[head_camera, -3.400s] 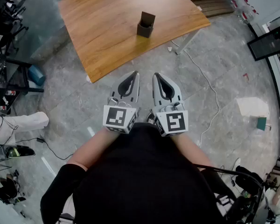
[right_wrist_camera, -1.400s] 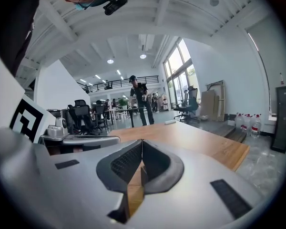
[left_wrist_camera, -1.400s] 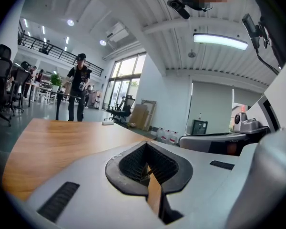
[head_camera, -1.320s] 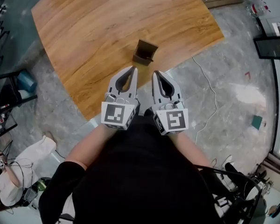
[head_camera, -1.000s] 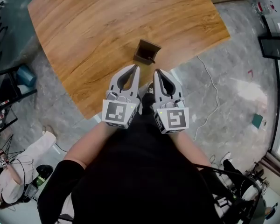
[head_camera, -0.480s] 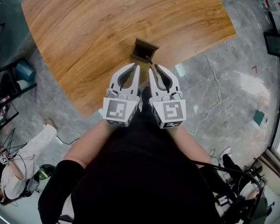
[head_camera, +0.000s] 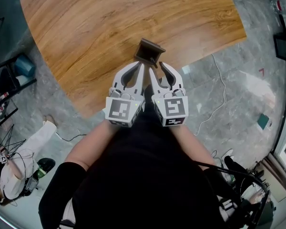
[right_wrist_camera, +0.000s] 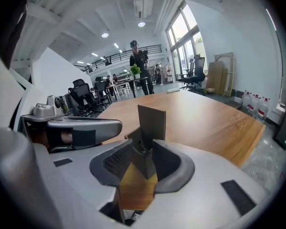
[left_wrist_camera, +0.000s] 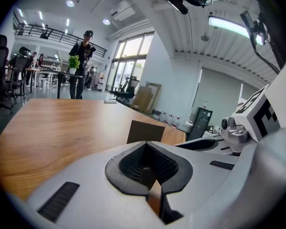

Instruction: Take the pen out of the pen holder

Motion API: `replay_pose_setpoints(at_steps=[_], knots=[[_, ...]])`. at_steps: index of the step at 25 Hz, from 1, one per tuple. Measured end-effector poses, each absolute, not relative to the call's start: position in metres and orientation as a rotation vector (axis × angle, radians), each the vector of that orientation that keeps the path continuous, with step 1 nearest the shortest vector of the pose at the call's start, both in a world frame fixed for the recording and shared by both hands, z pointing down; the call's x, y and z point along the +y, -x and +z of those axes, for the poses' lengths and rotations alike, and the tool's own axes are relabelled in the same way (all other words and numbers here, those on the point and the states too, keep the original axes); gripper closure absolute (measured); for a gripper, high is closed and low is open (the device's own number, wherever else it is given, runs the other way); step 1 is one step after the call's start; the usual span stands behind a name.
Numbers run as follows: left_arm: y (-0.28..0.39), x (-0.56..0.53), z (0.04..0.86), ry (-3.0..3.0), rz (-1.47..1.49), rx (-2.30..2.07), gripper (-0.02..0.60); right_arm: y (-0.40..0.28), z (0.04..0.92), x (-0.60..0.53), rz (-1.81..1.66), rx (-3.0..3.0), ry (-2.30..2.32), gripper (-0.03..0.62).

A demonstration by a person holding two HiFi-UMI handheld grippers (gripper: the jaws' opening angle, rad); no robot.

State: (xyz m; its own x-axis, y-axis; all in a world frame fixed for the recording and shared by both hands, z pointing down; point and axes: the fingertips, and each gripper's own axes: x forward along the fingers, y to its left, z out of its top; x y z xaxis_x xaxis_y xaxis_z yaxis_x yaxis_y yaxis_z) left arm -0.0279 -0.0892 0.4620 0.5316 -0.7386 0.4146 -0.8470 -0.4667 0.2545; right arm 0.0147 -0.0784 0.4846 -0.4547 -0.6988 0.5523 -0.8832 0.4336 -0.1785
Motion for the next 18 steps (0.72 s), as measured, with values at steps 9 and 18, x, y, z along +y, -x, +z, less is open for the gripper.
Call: replay_pose_setpoints(at_steps=[9, 18], knots=[[0.033, -0.085, 0.466, -2.339, 0.347, -1.298, 0.575, -0.018, 0.483, -0.078, 0.61, -2.289, -1.375, 0.554], [0.038, -0.088, 0.463, -2.337, 0.329, -1.326, 0.575, -0.02, 0.462, -0.082, 0.529, -2.32, -1.395, 0.554]])
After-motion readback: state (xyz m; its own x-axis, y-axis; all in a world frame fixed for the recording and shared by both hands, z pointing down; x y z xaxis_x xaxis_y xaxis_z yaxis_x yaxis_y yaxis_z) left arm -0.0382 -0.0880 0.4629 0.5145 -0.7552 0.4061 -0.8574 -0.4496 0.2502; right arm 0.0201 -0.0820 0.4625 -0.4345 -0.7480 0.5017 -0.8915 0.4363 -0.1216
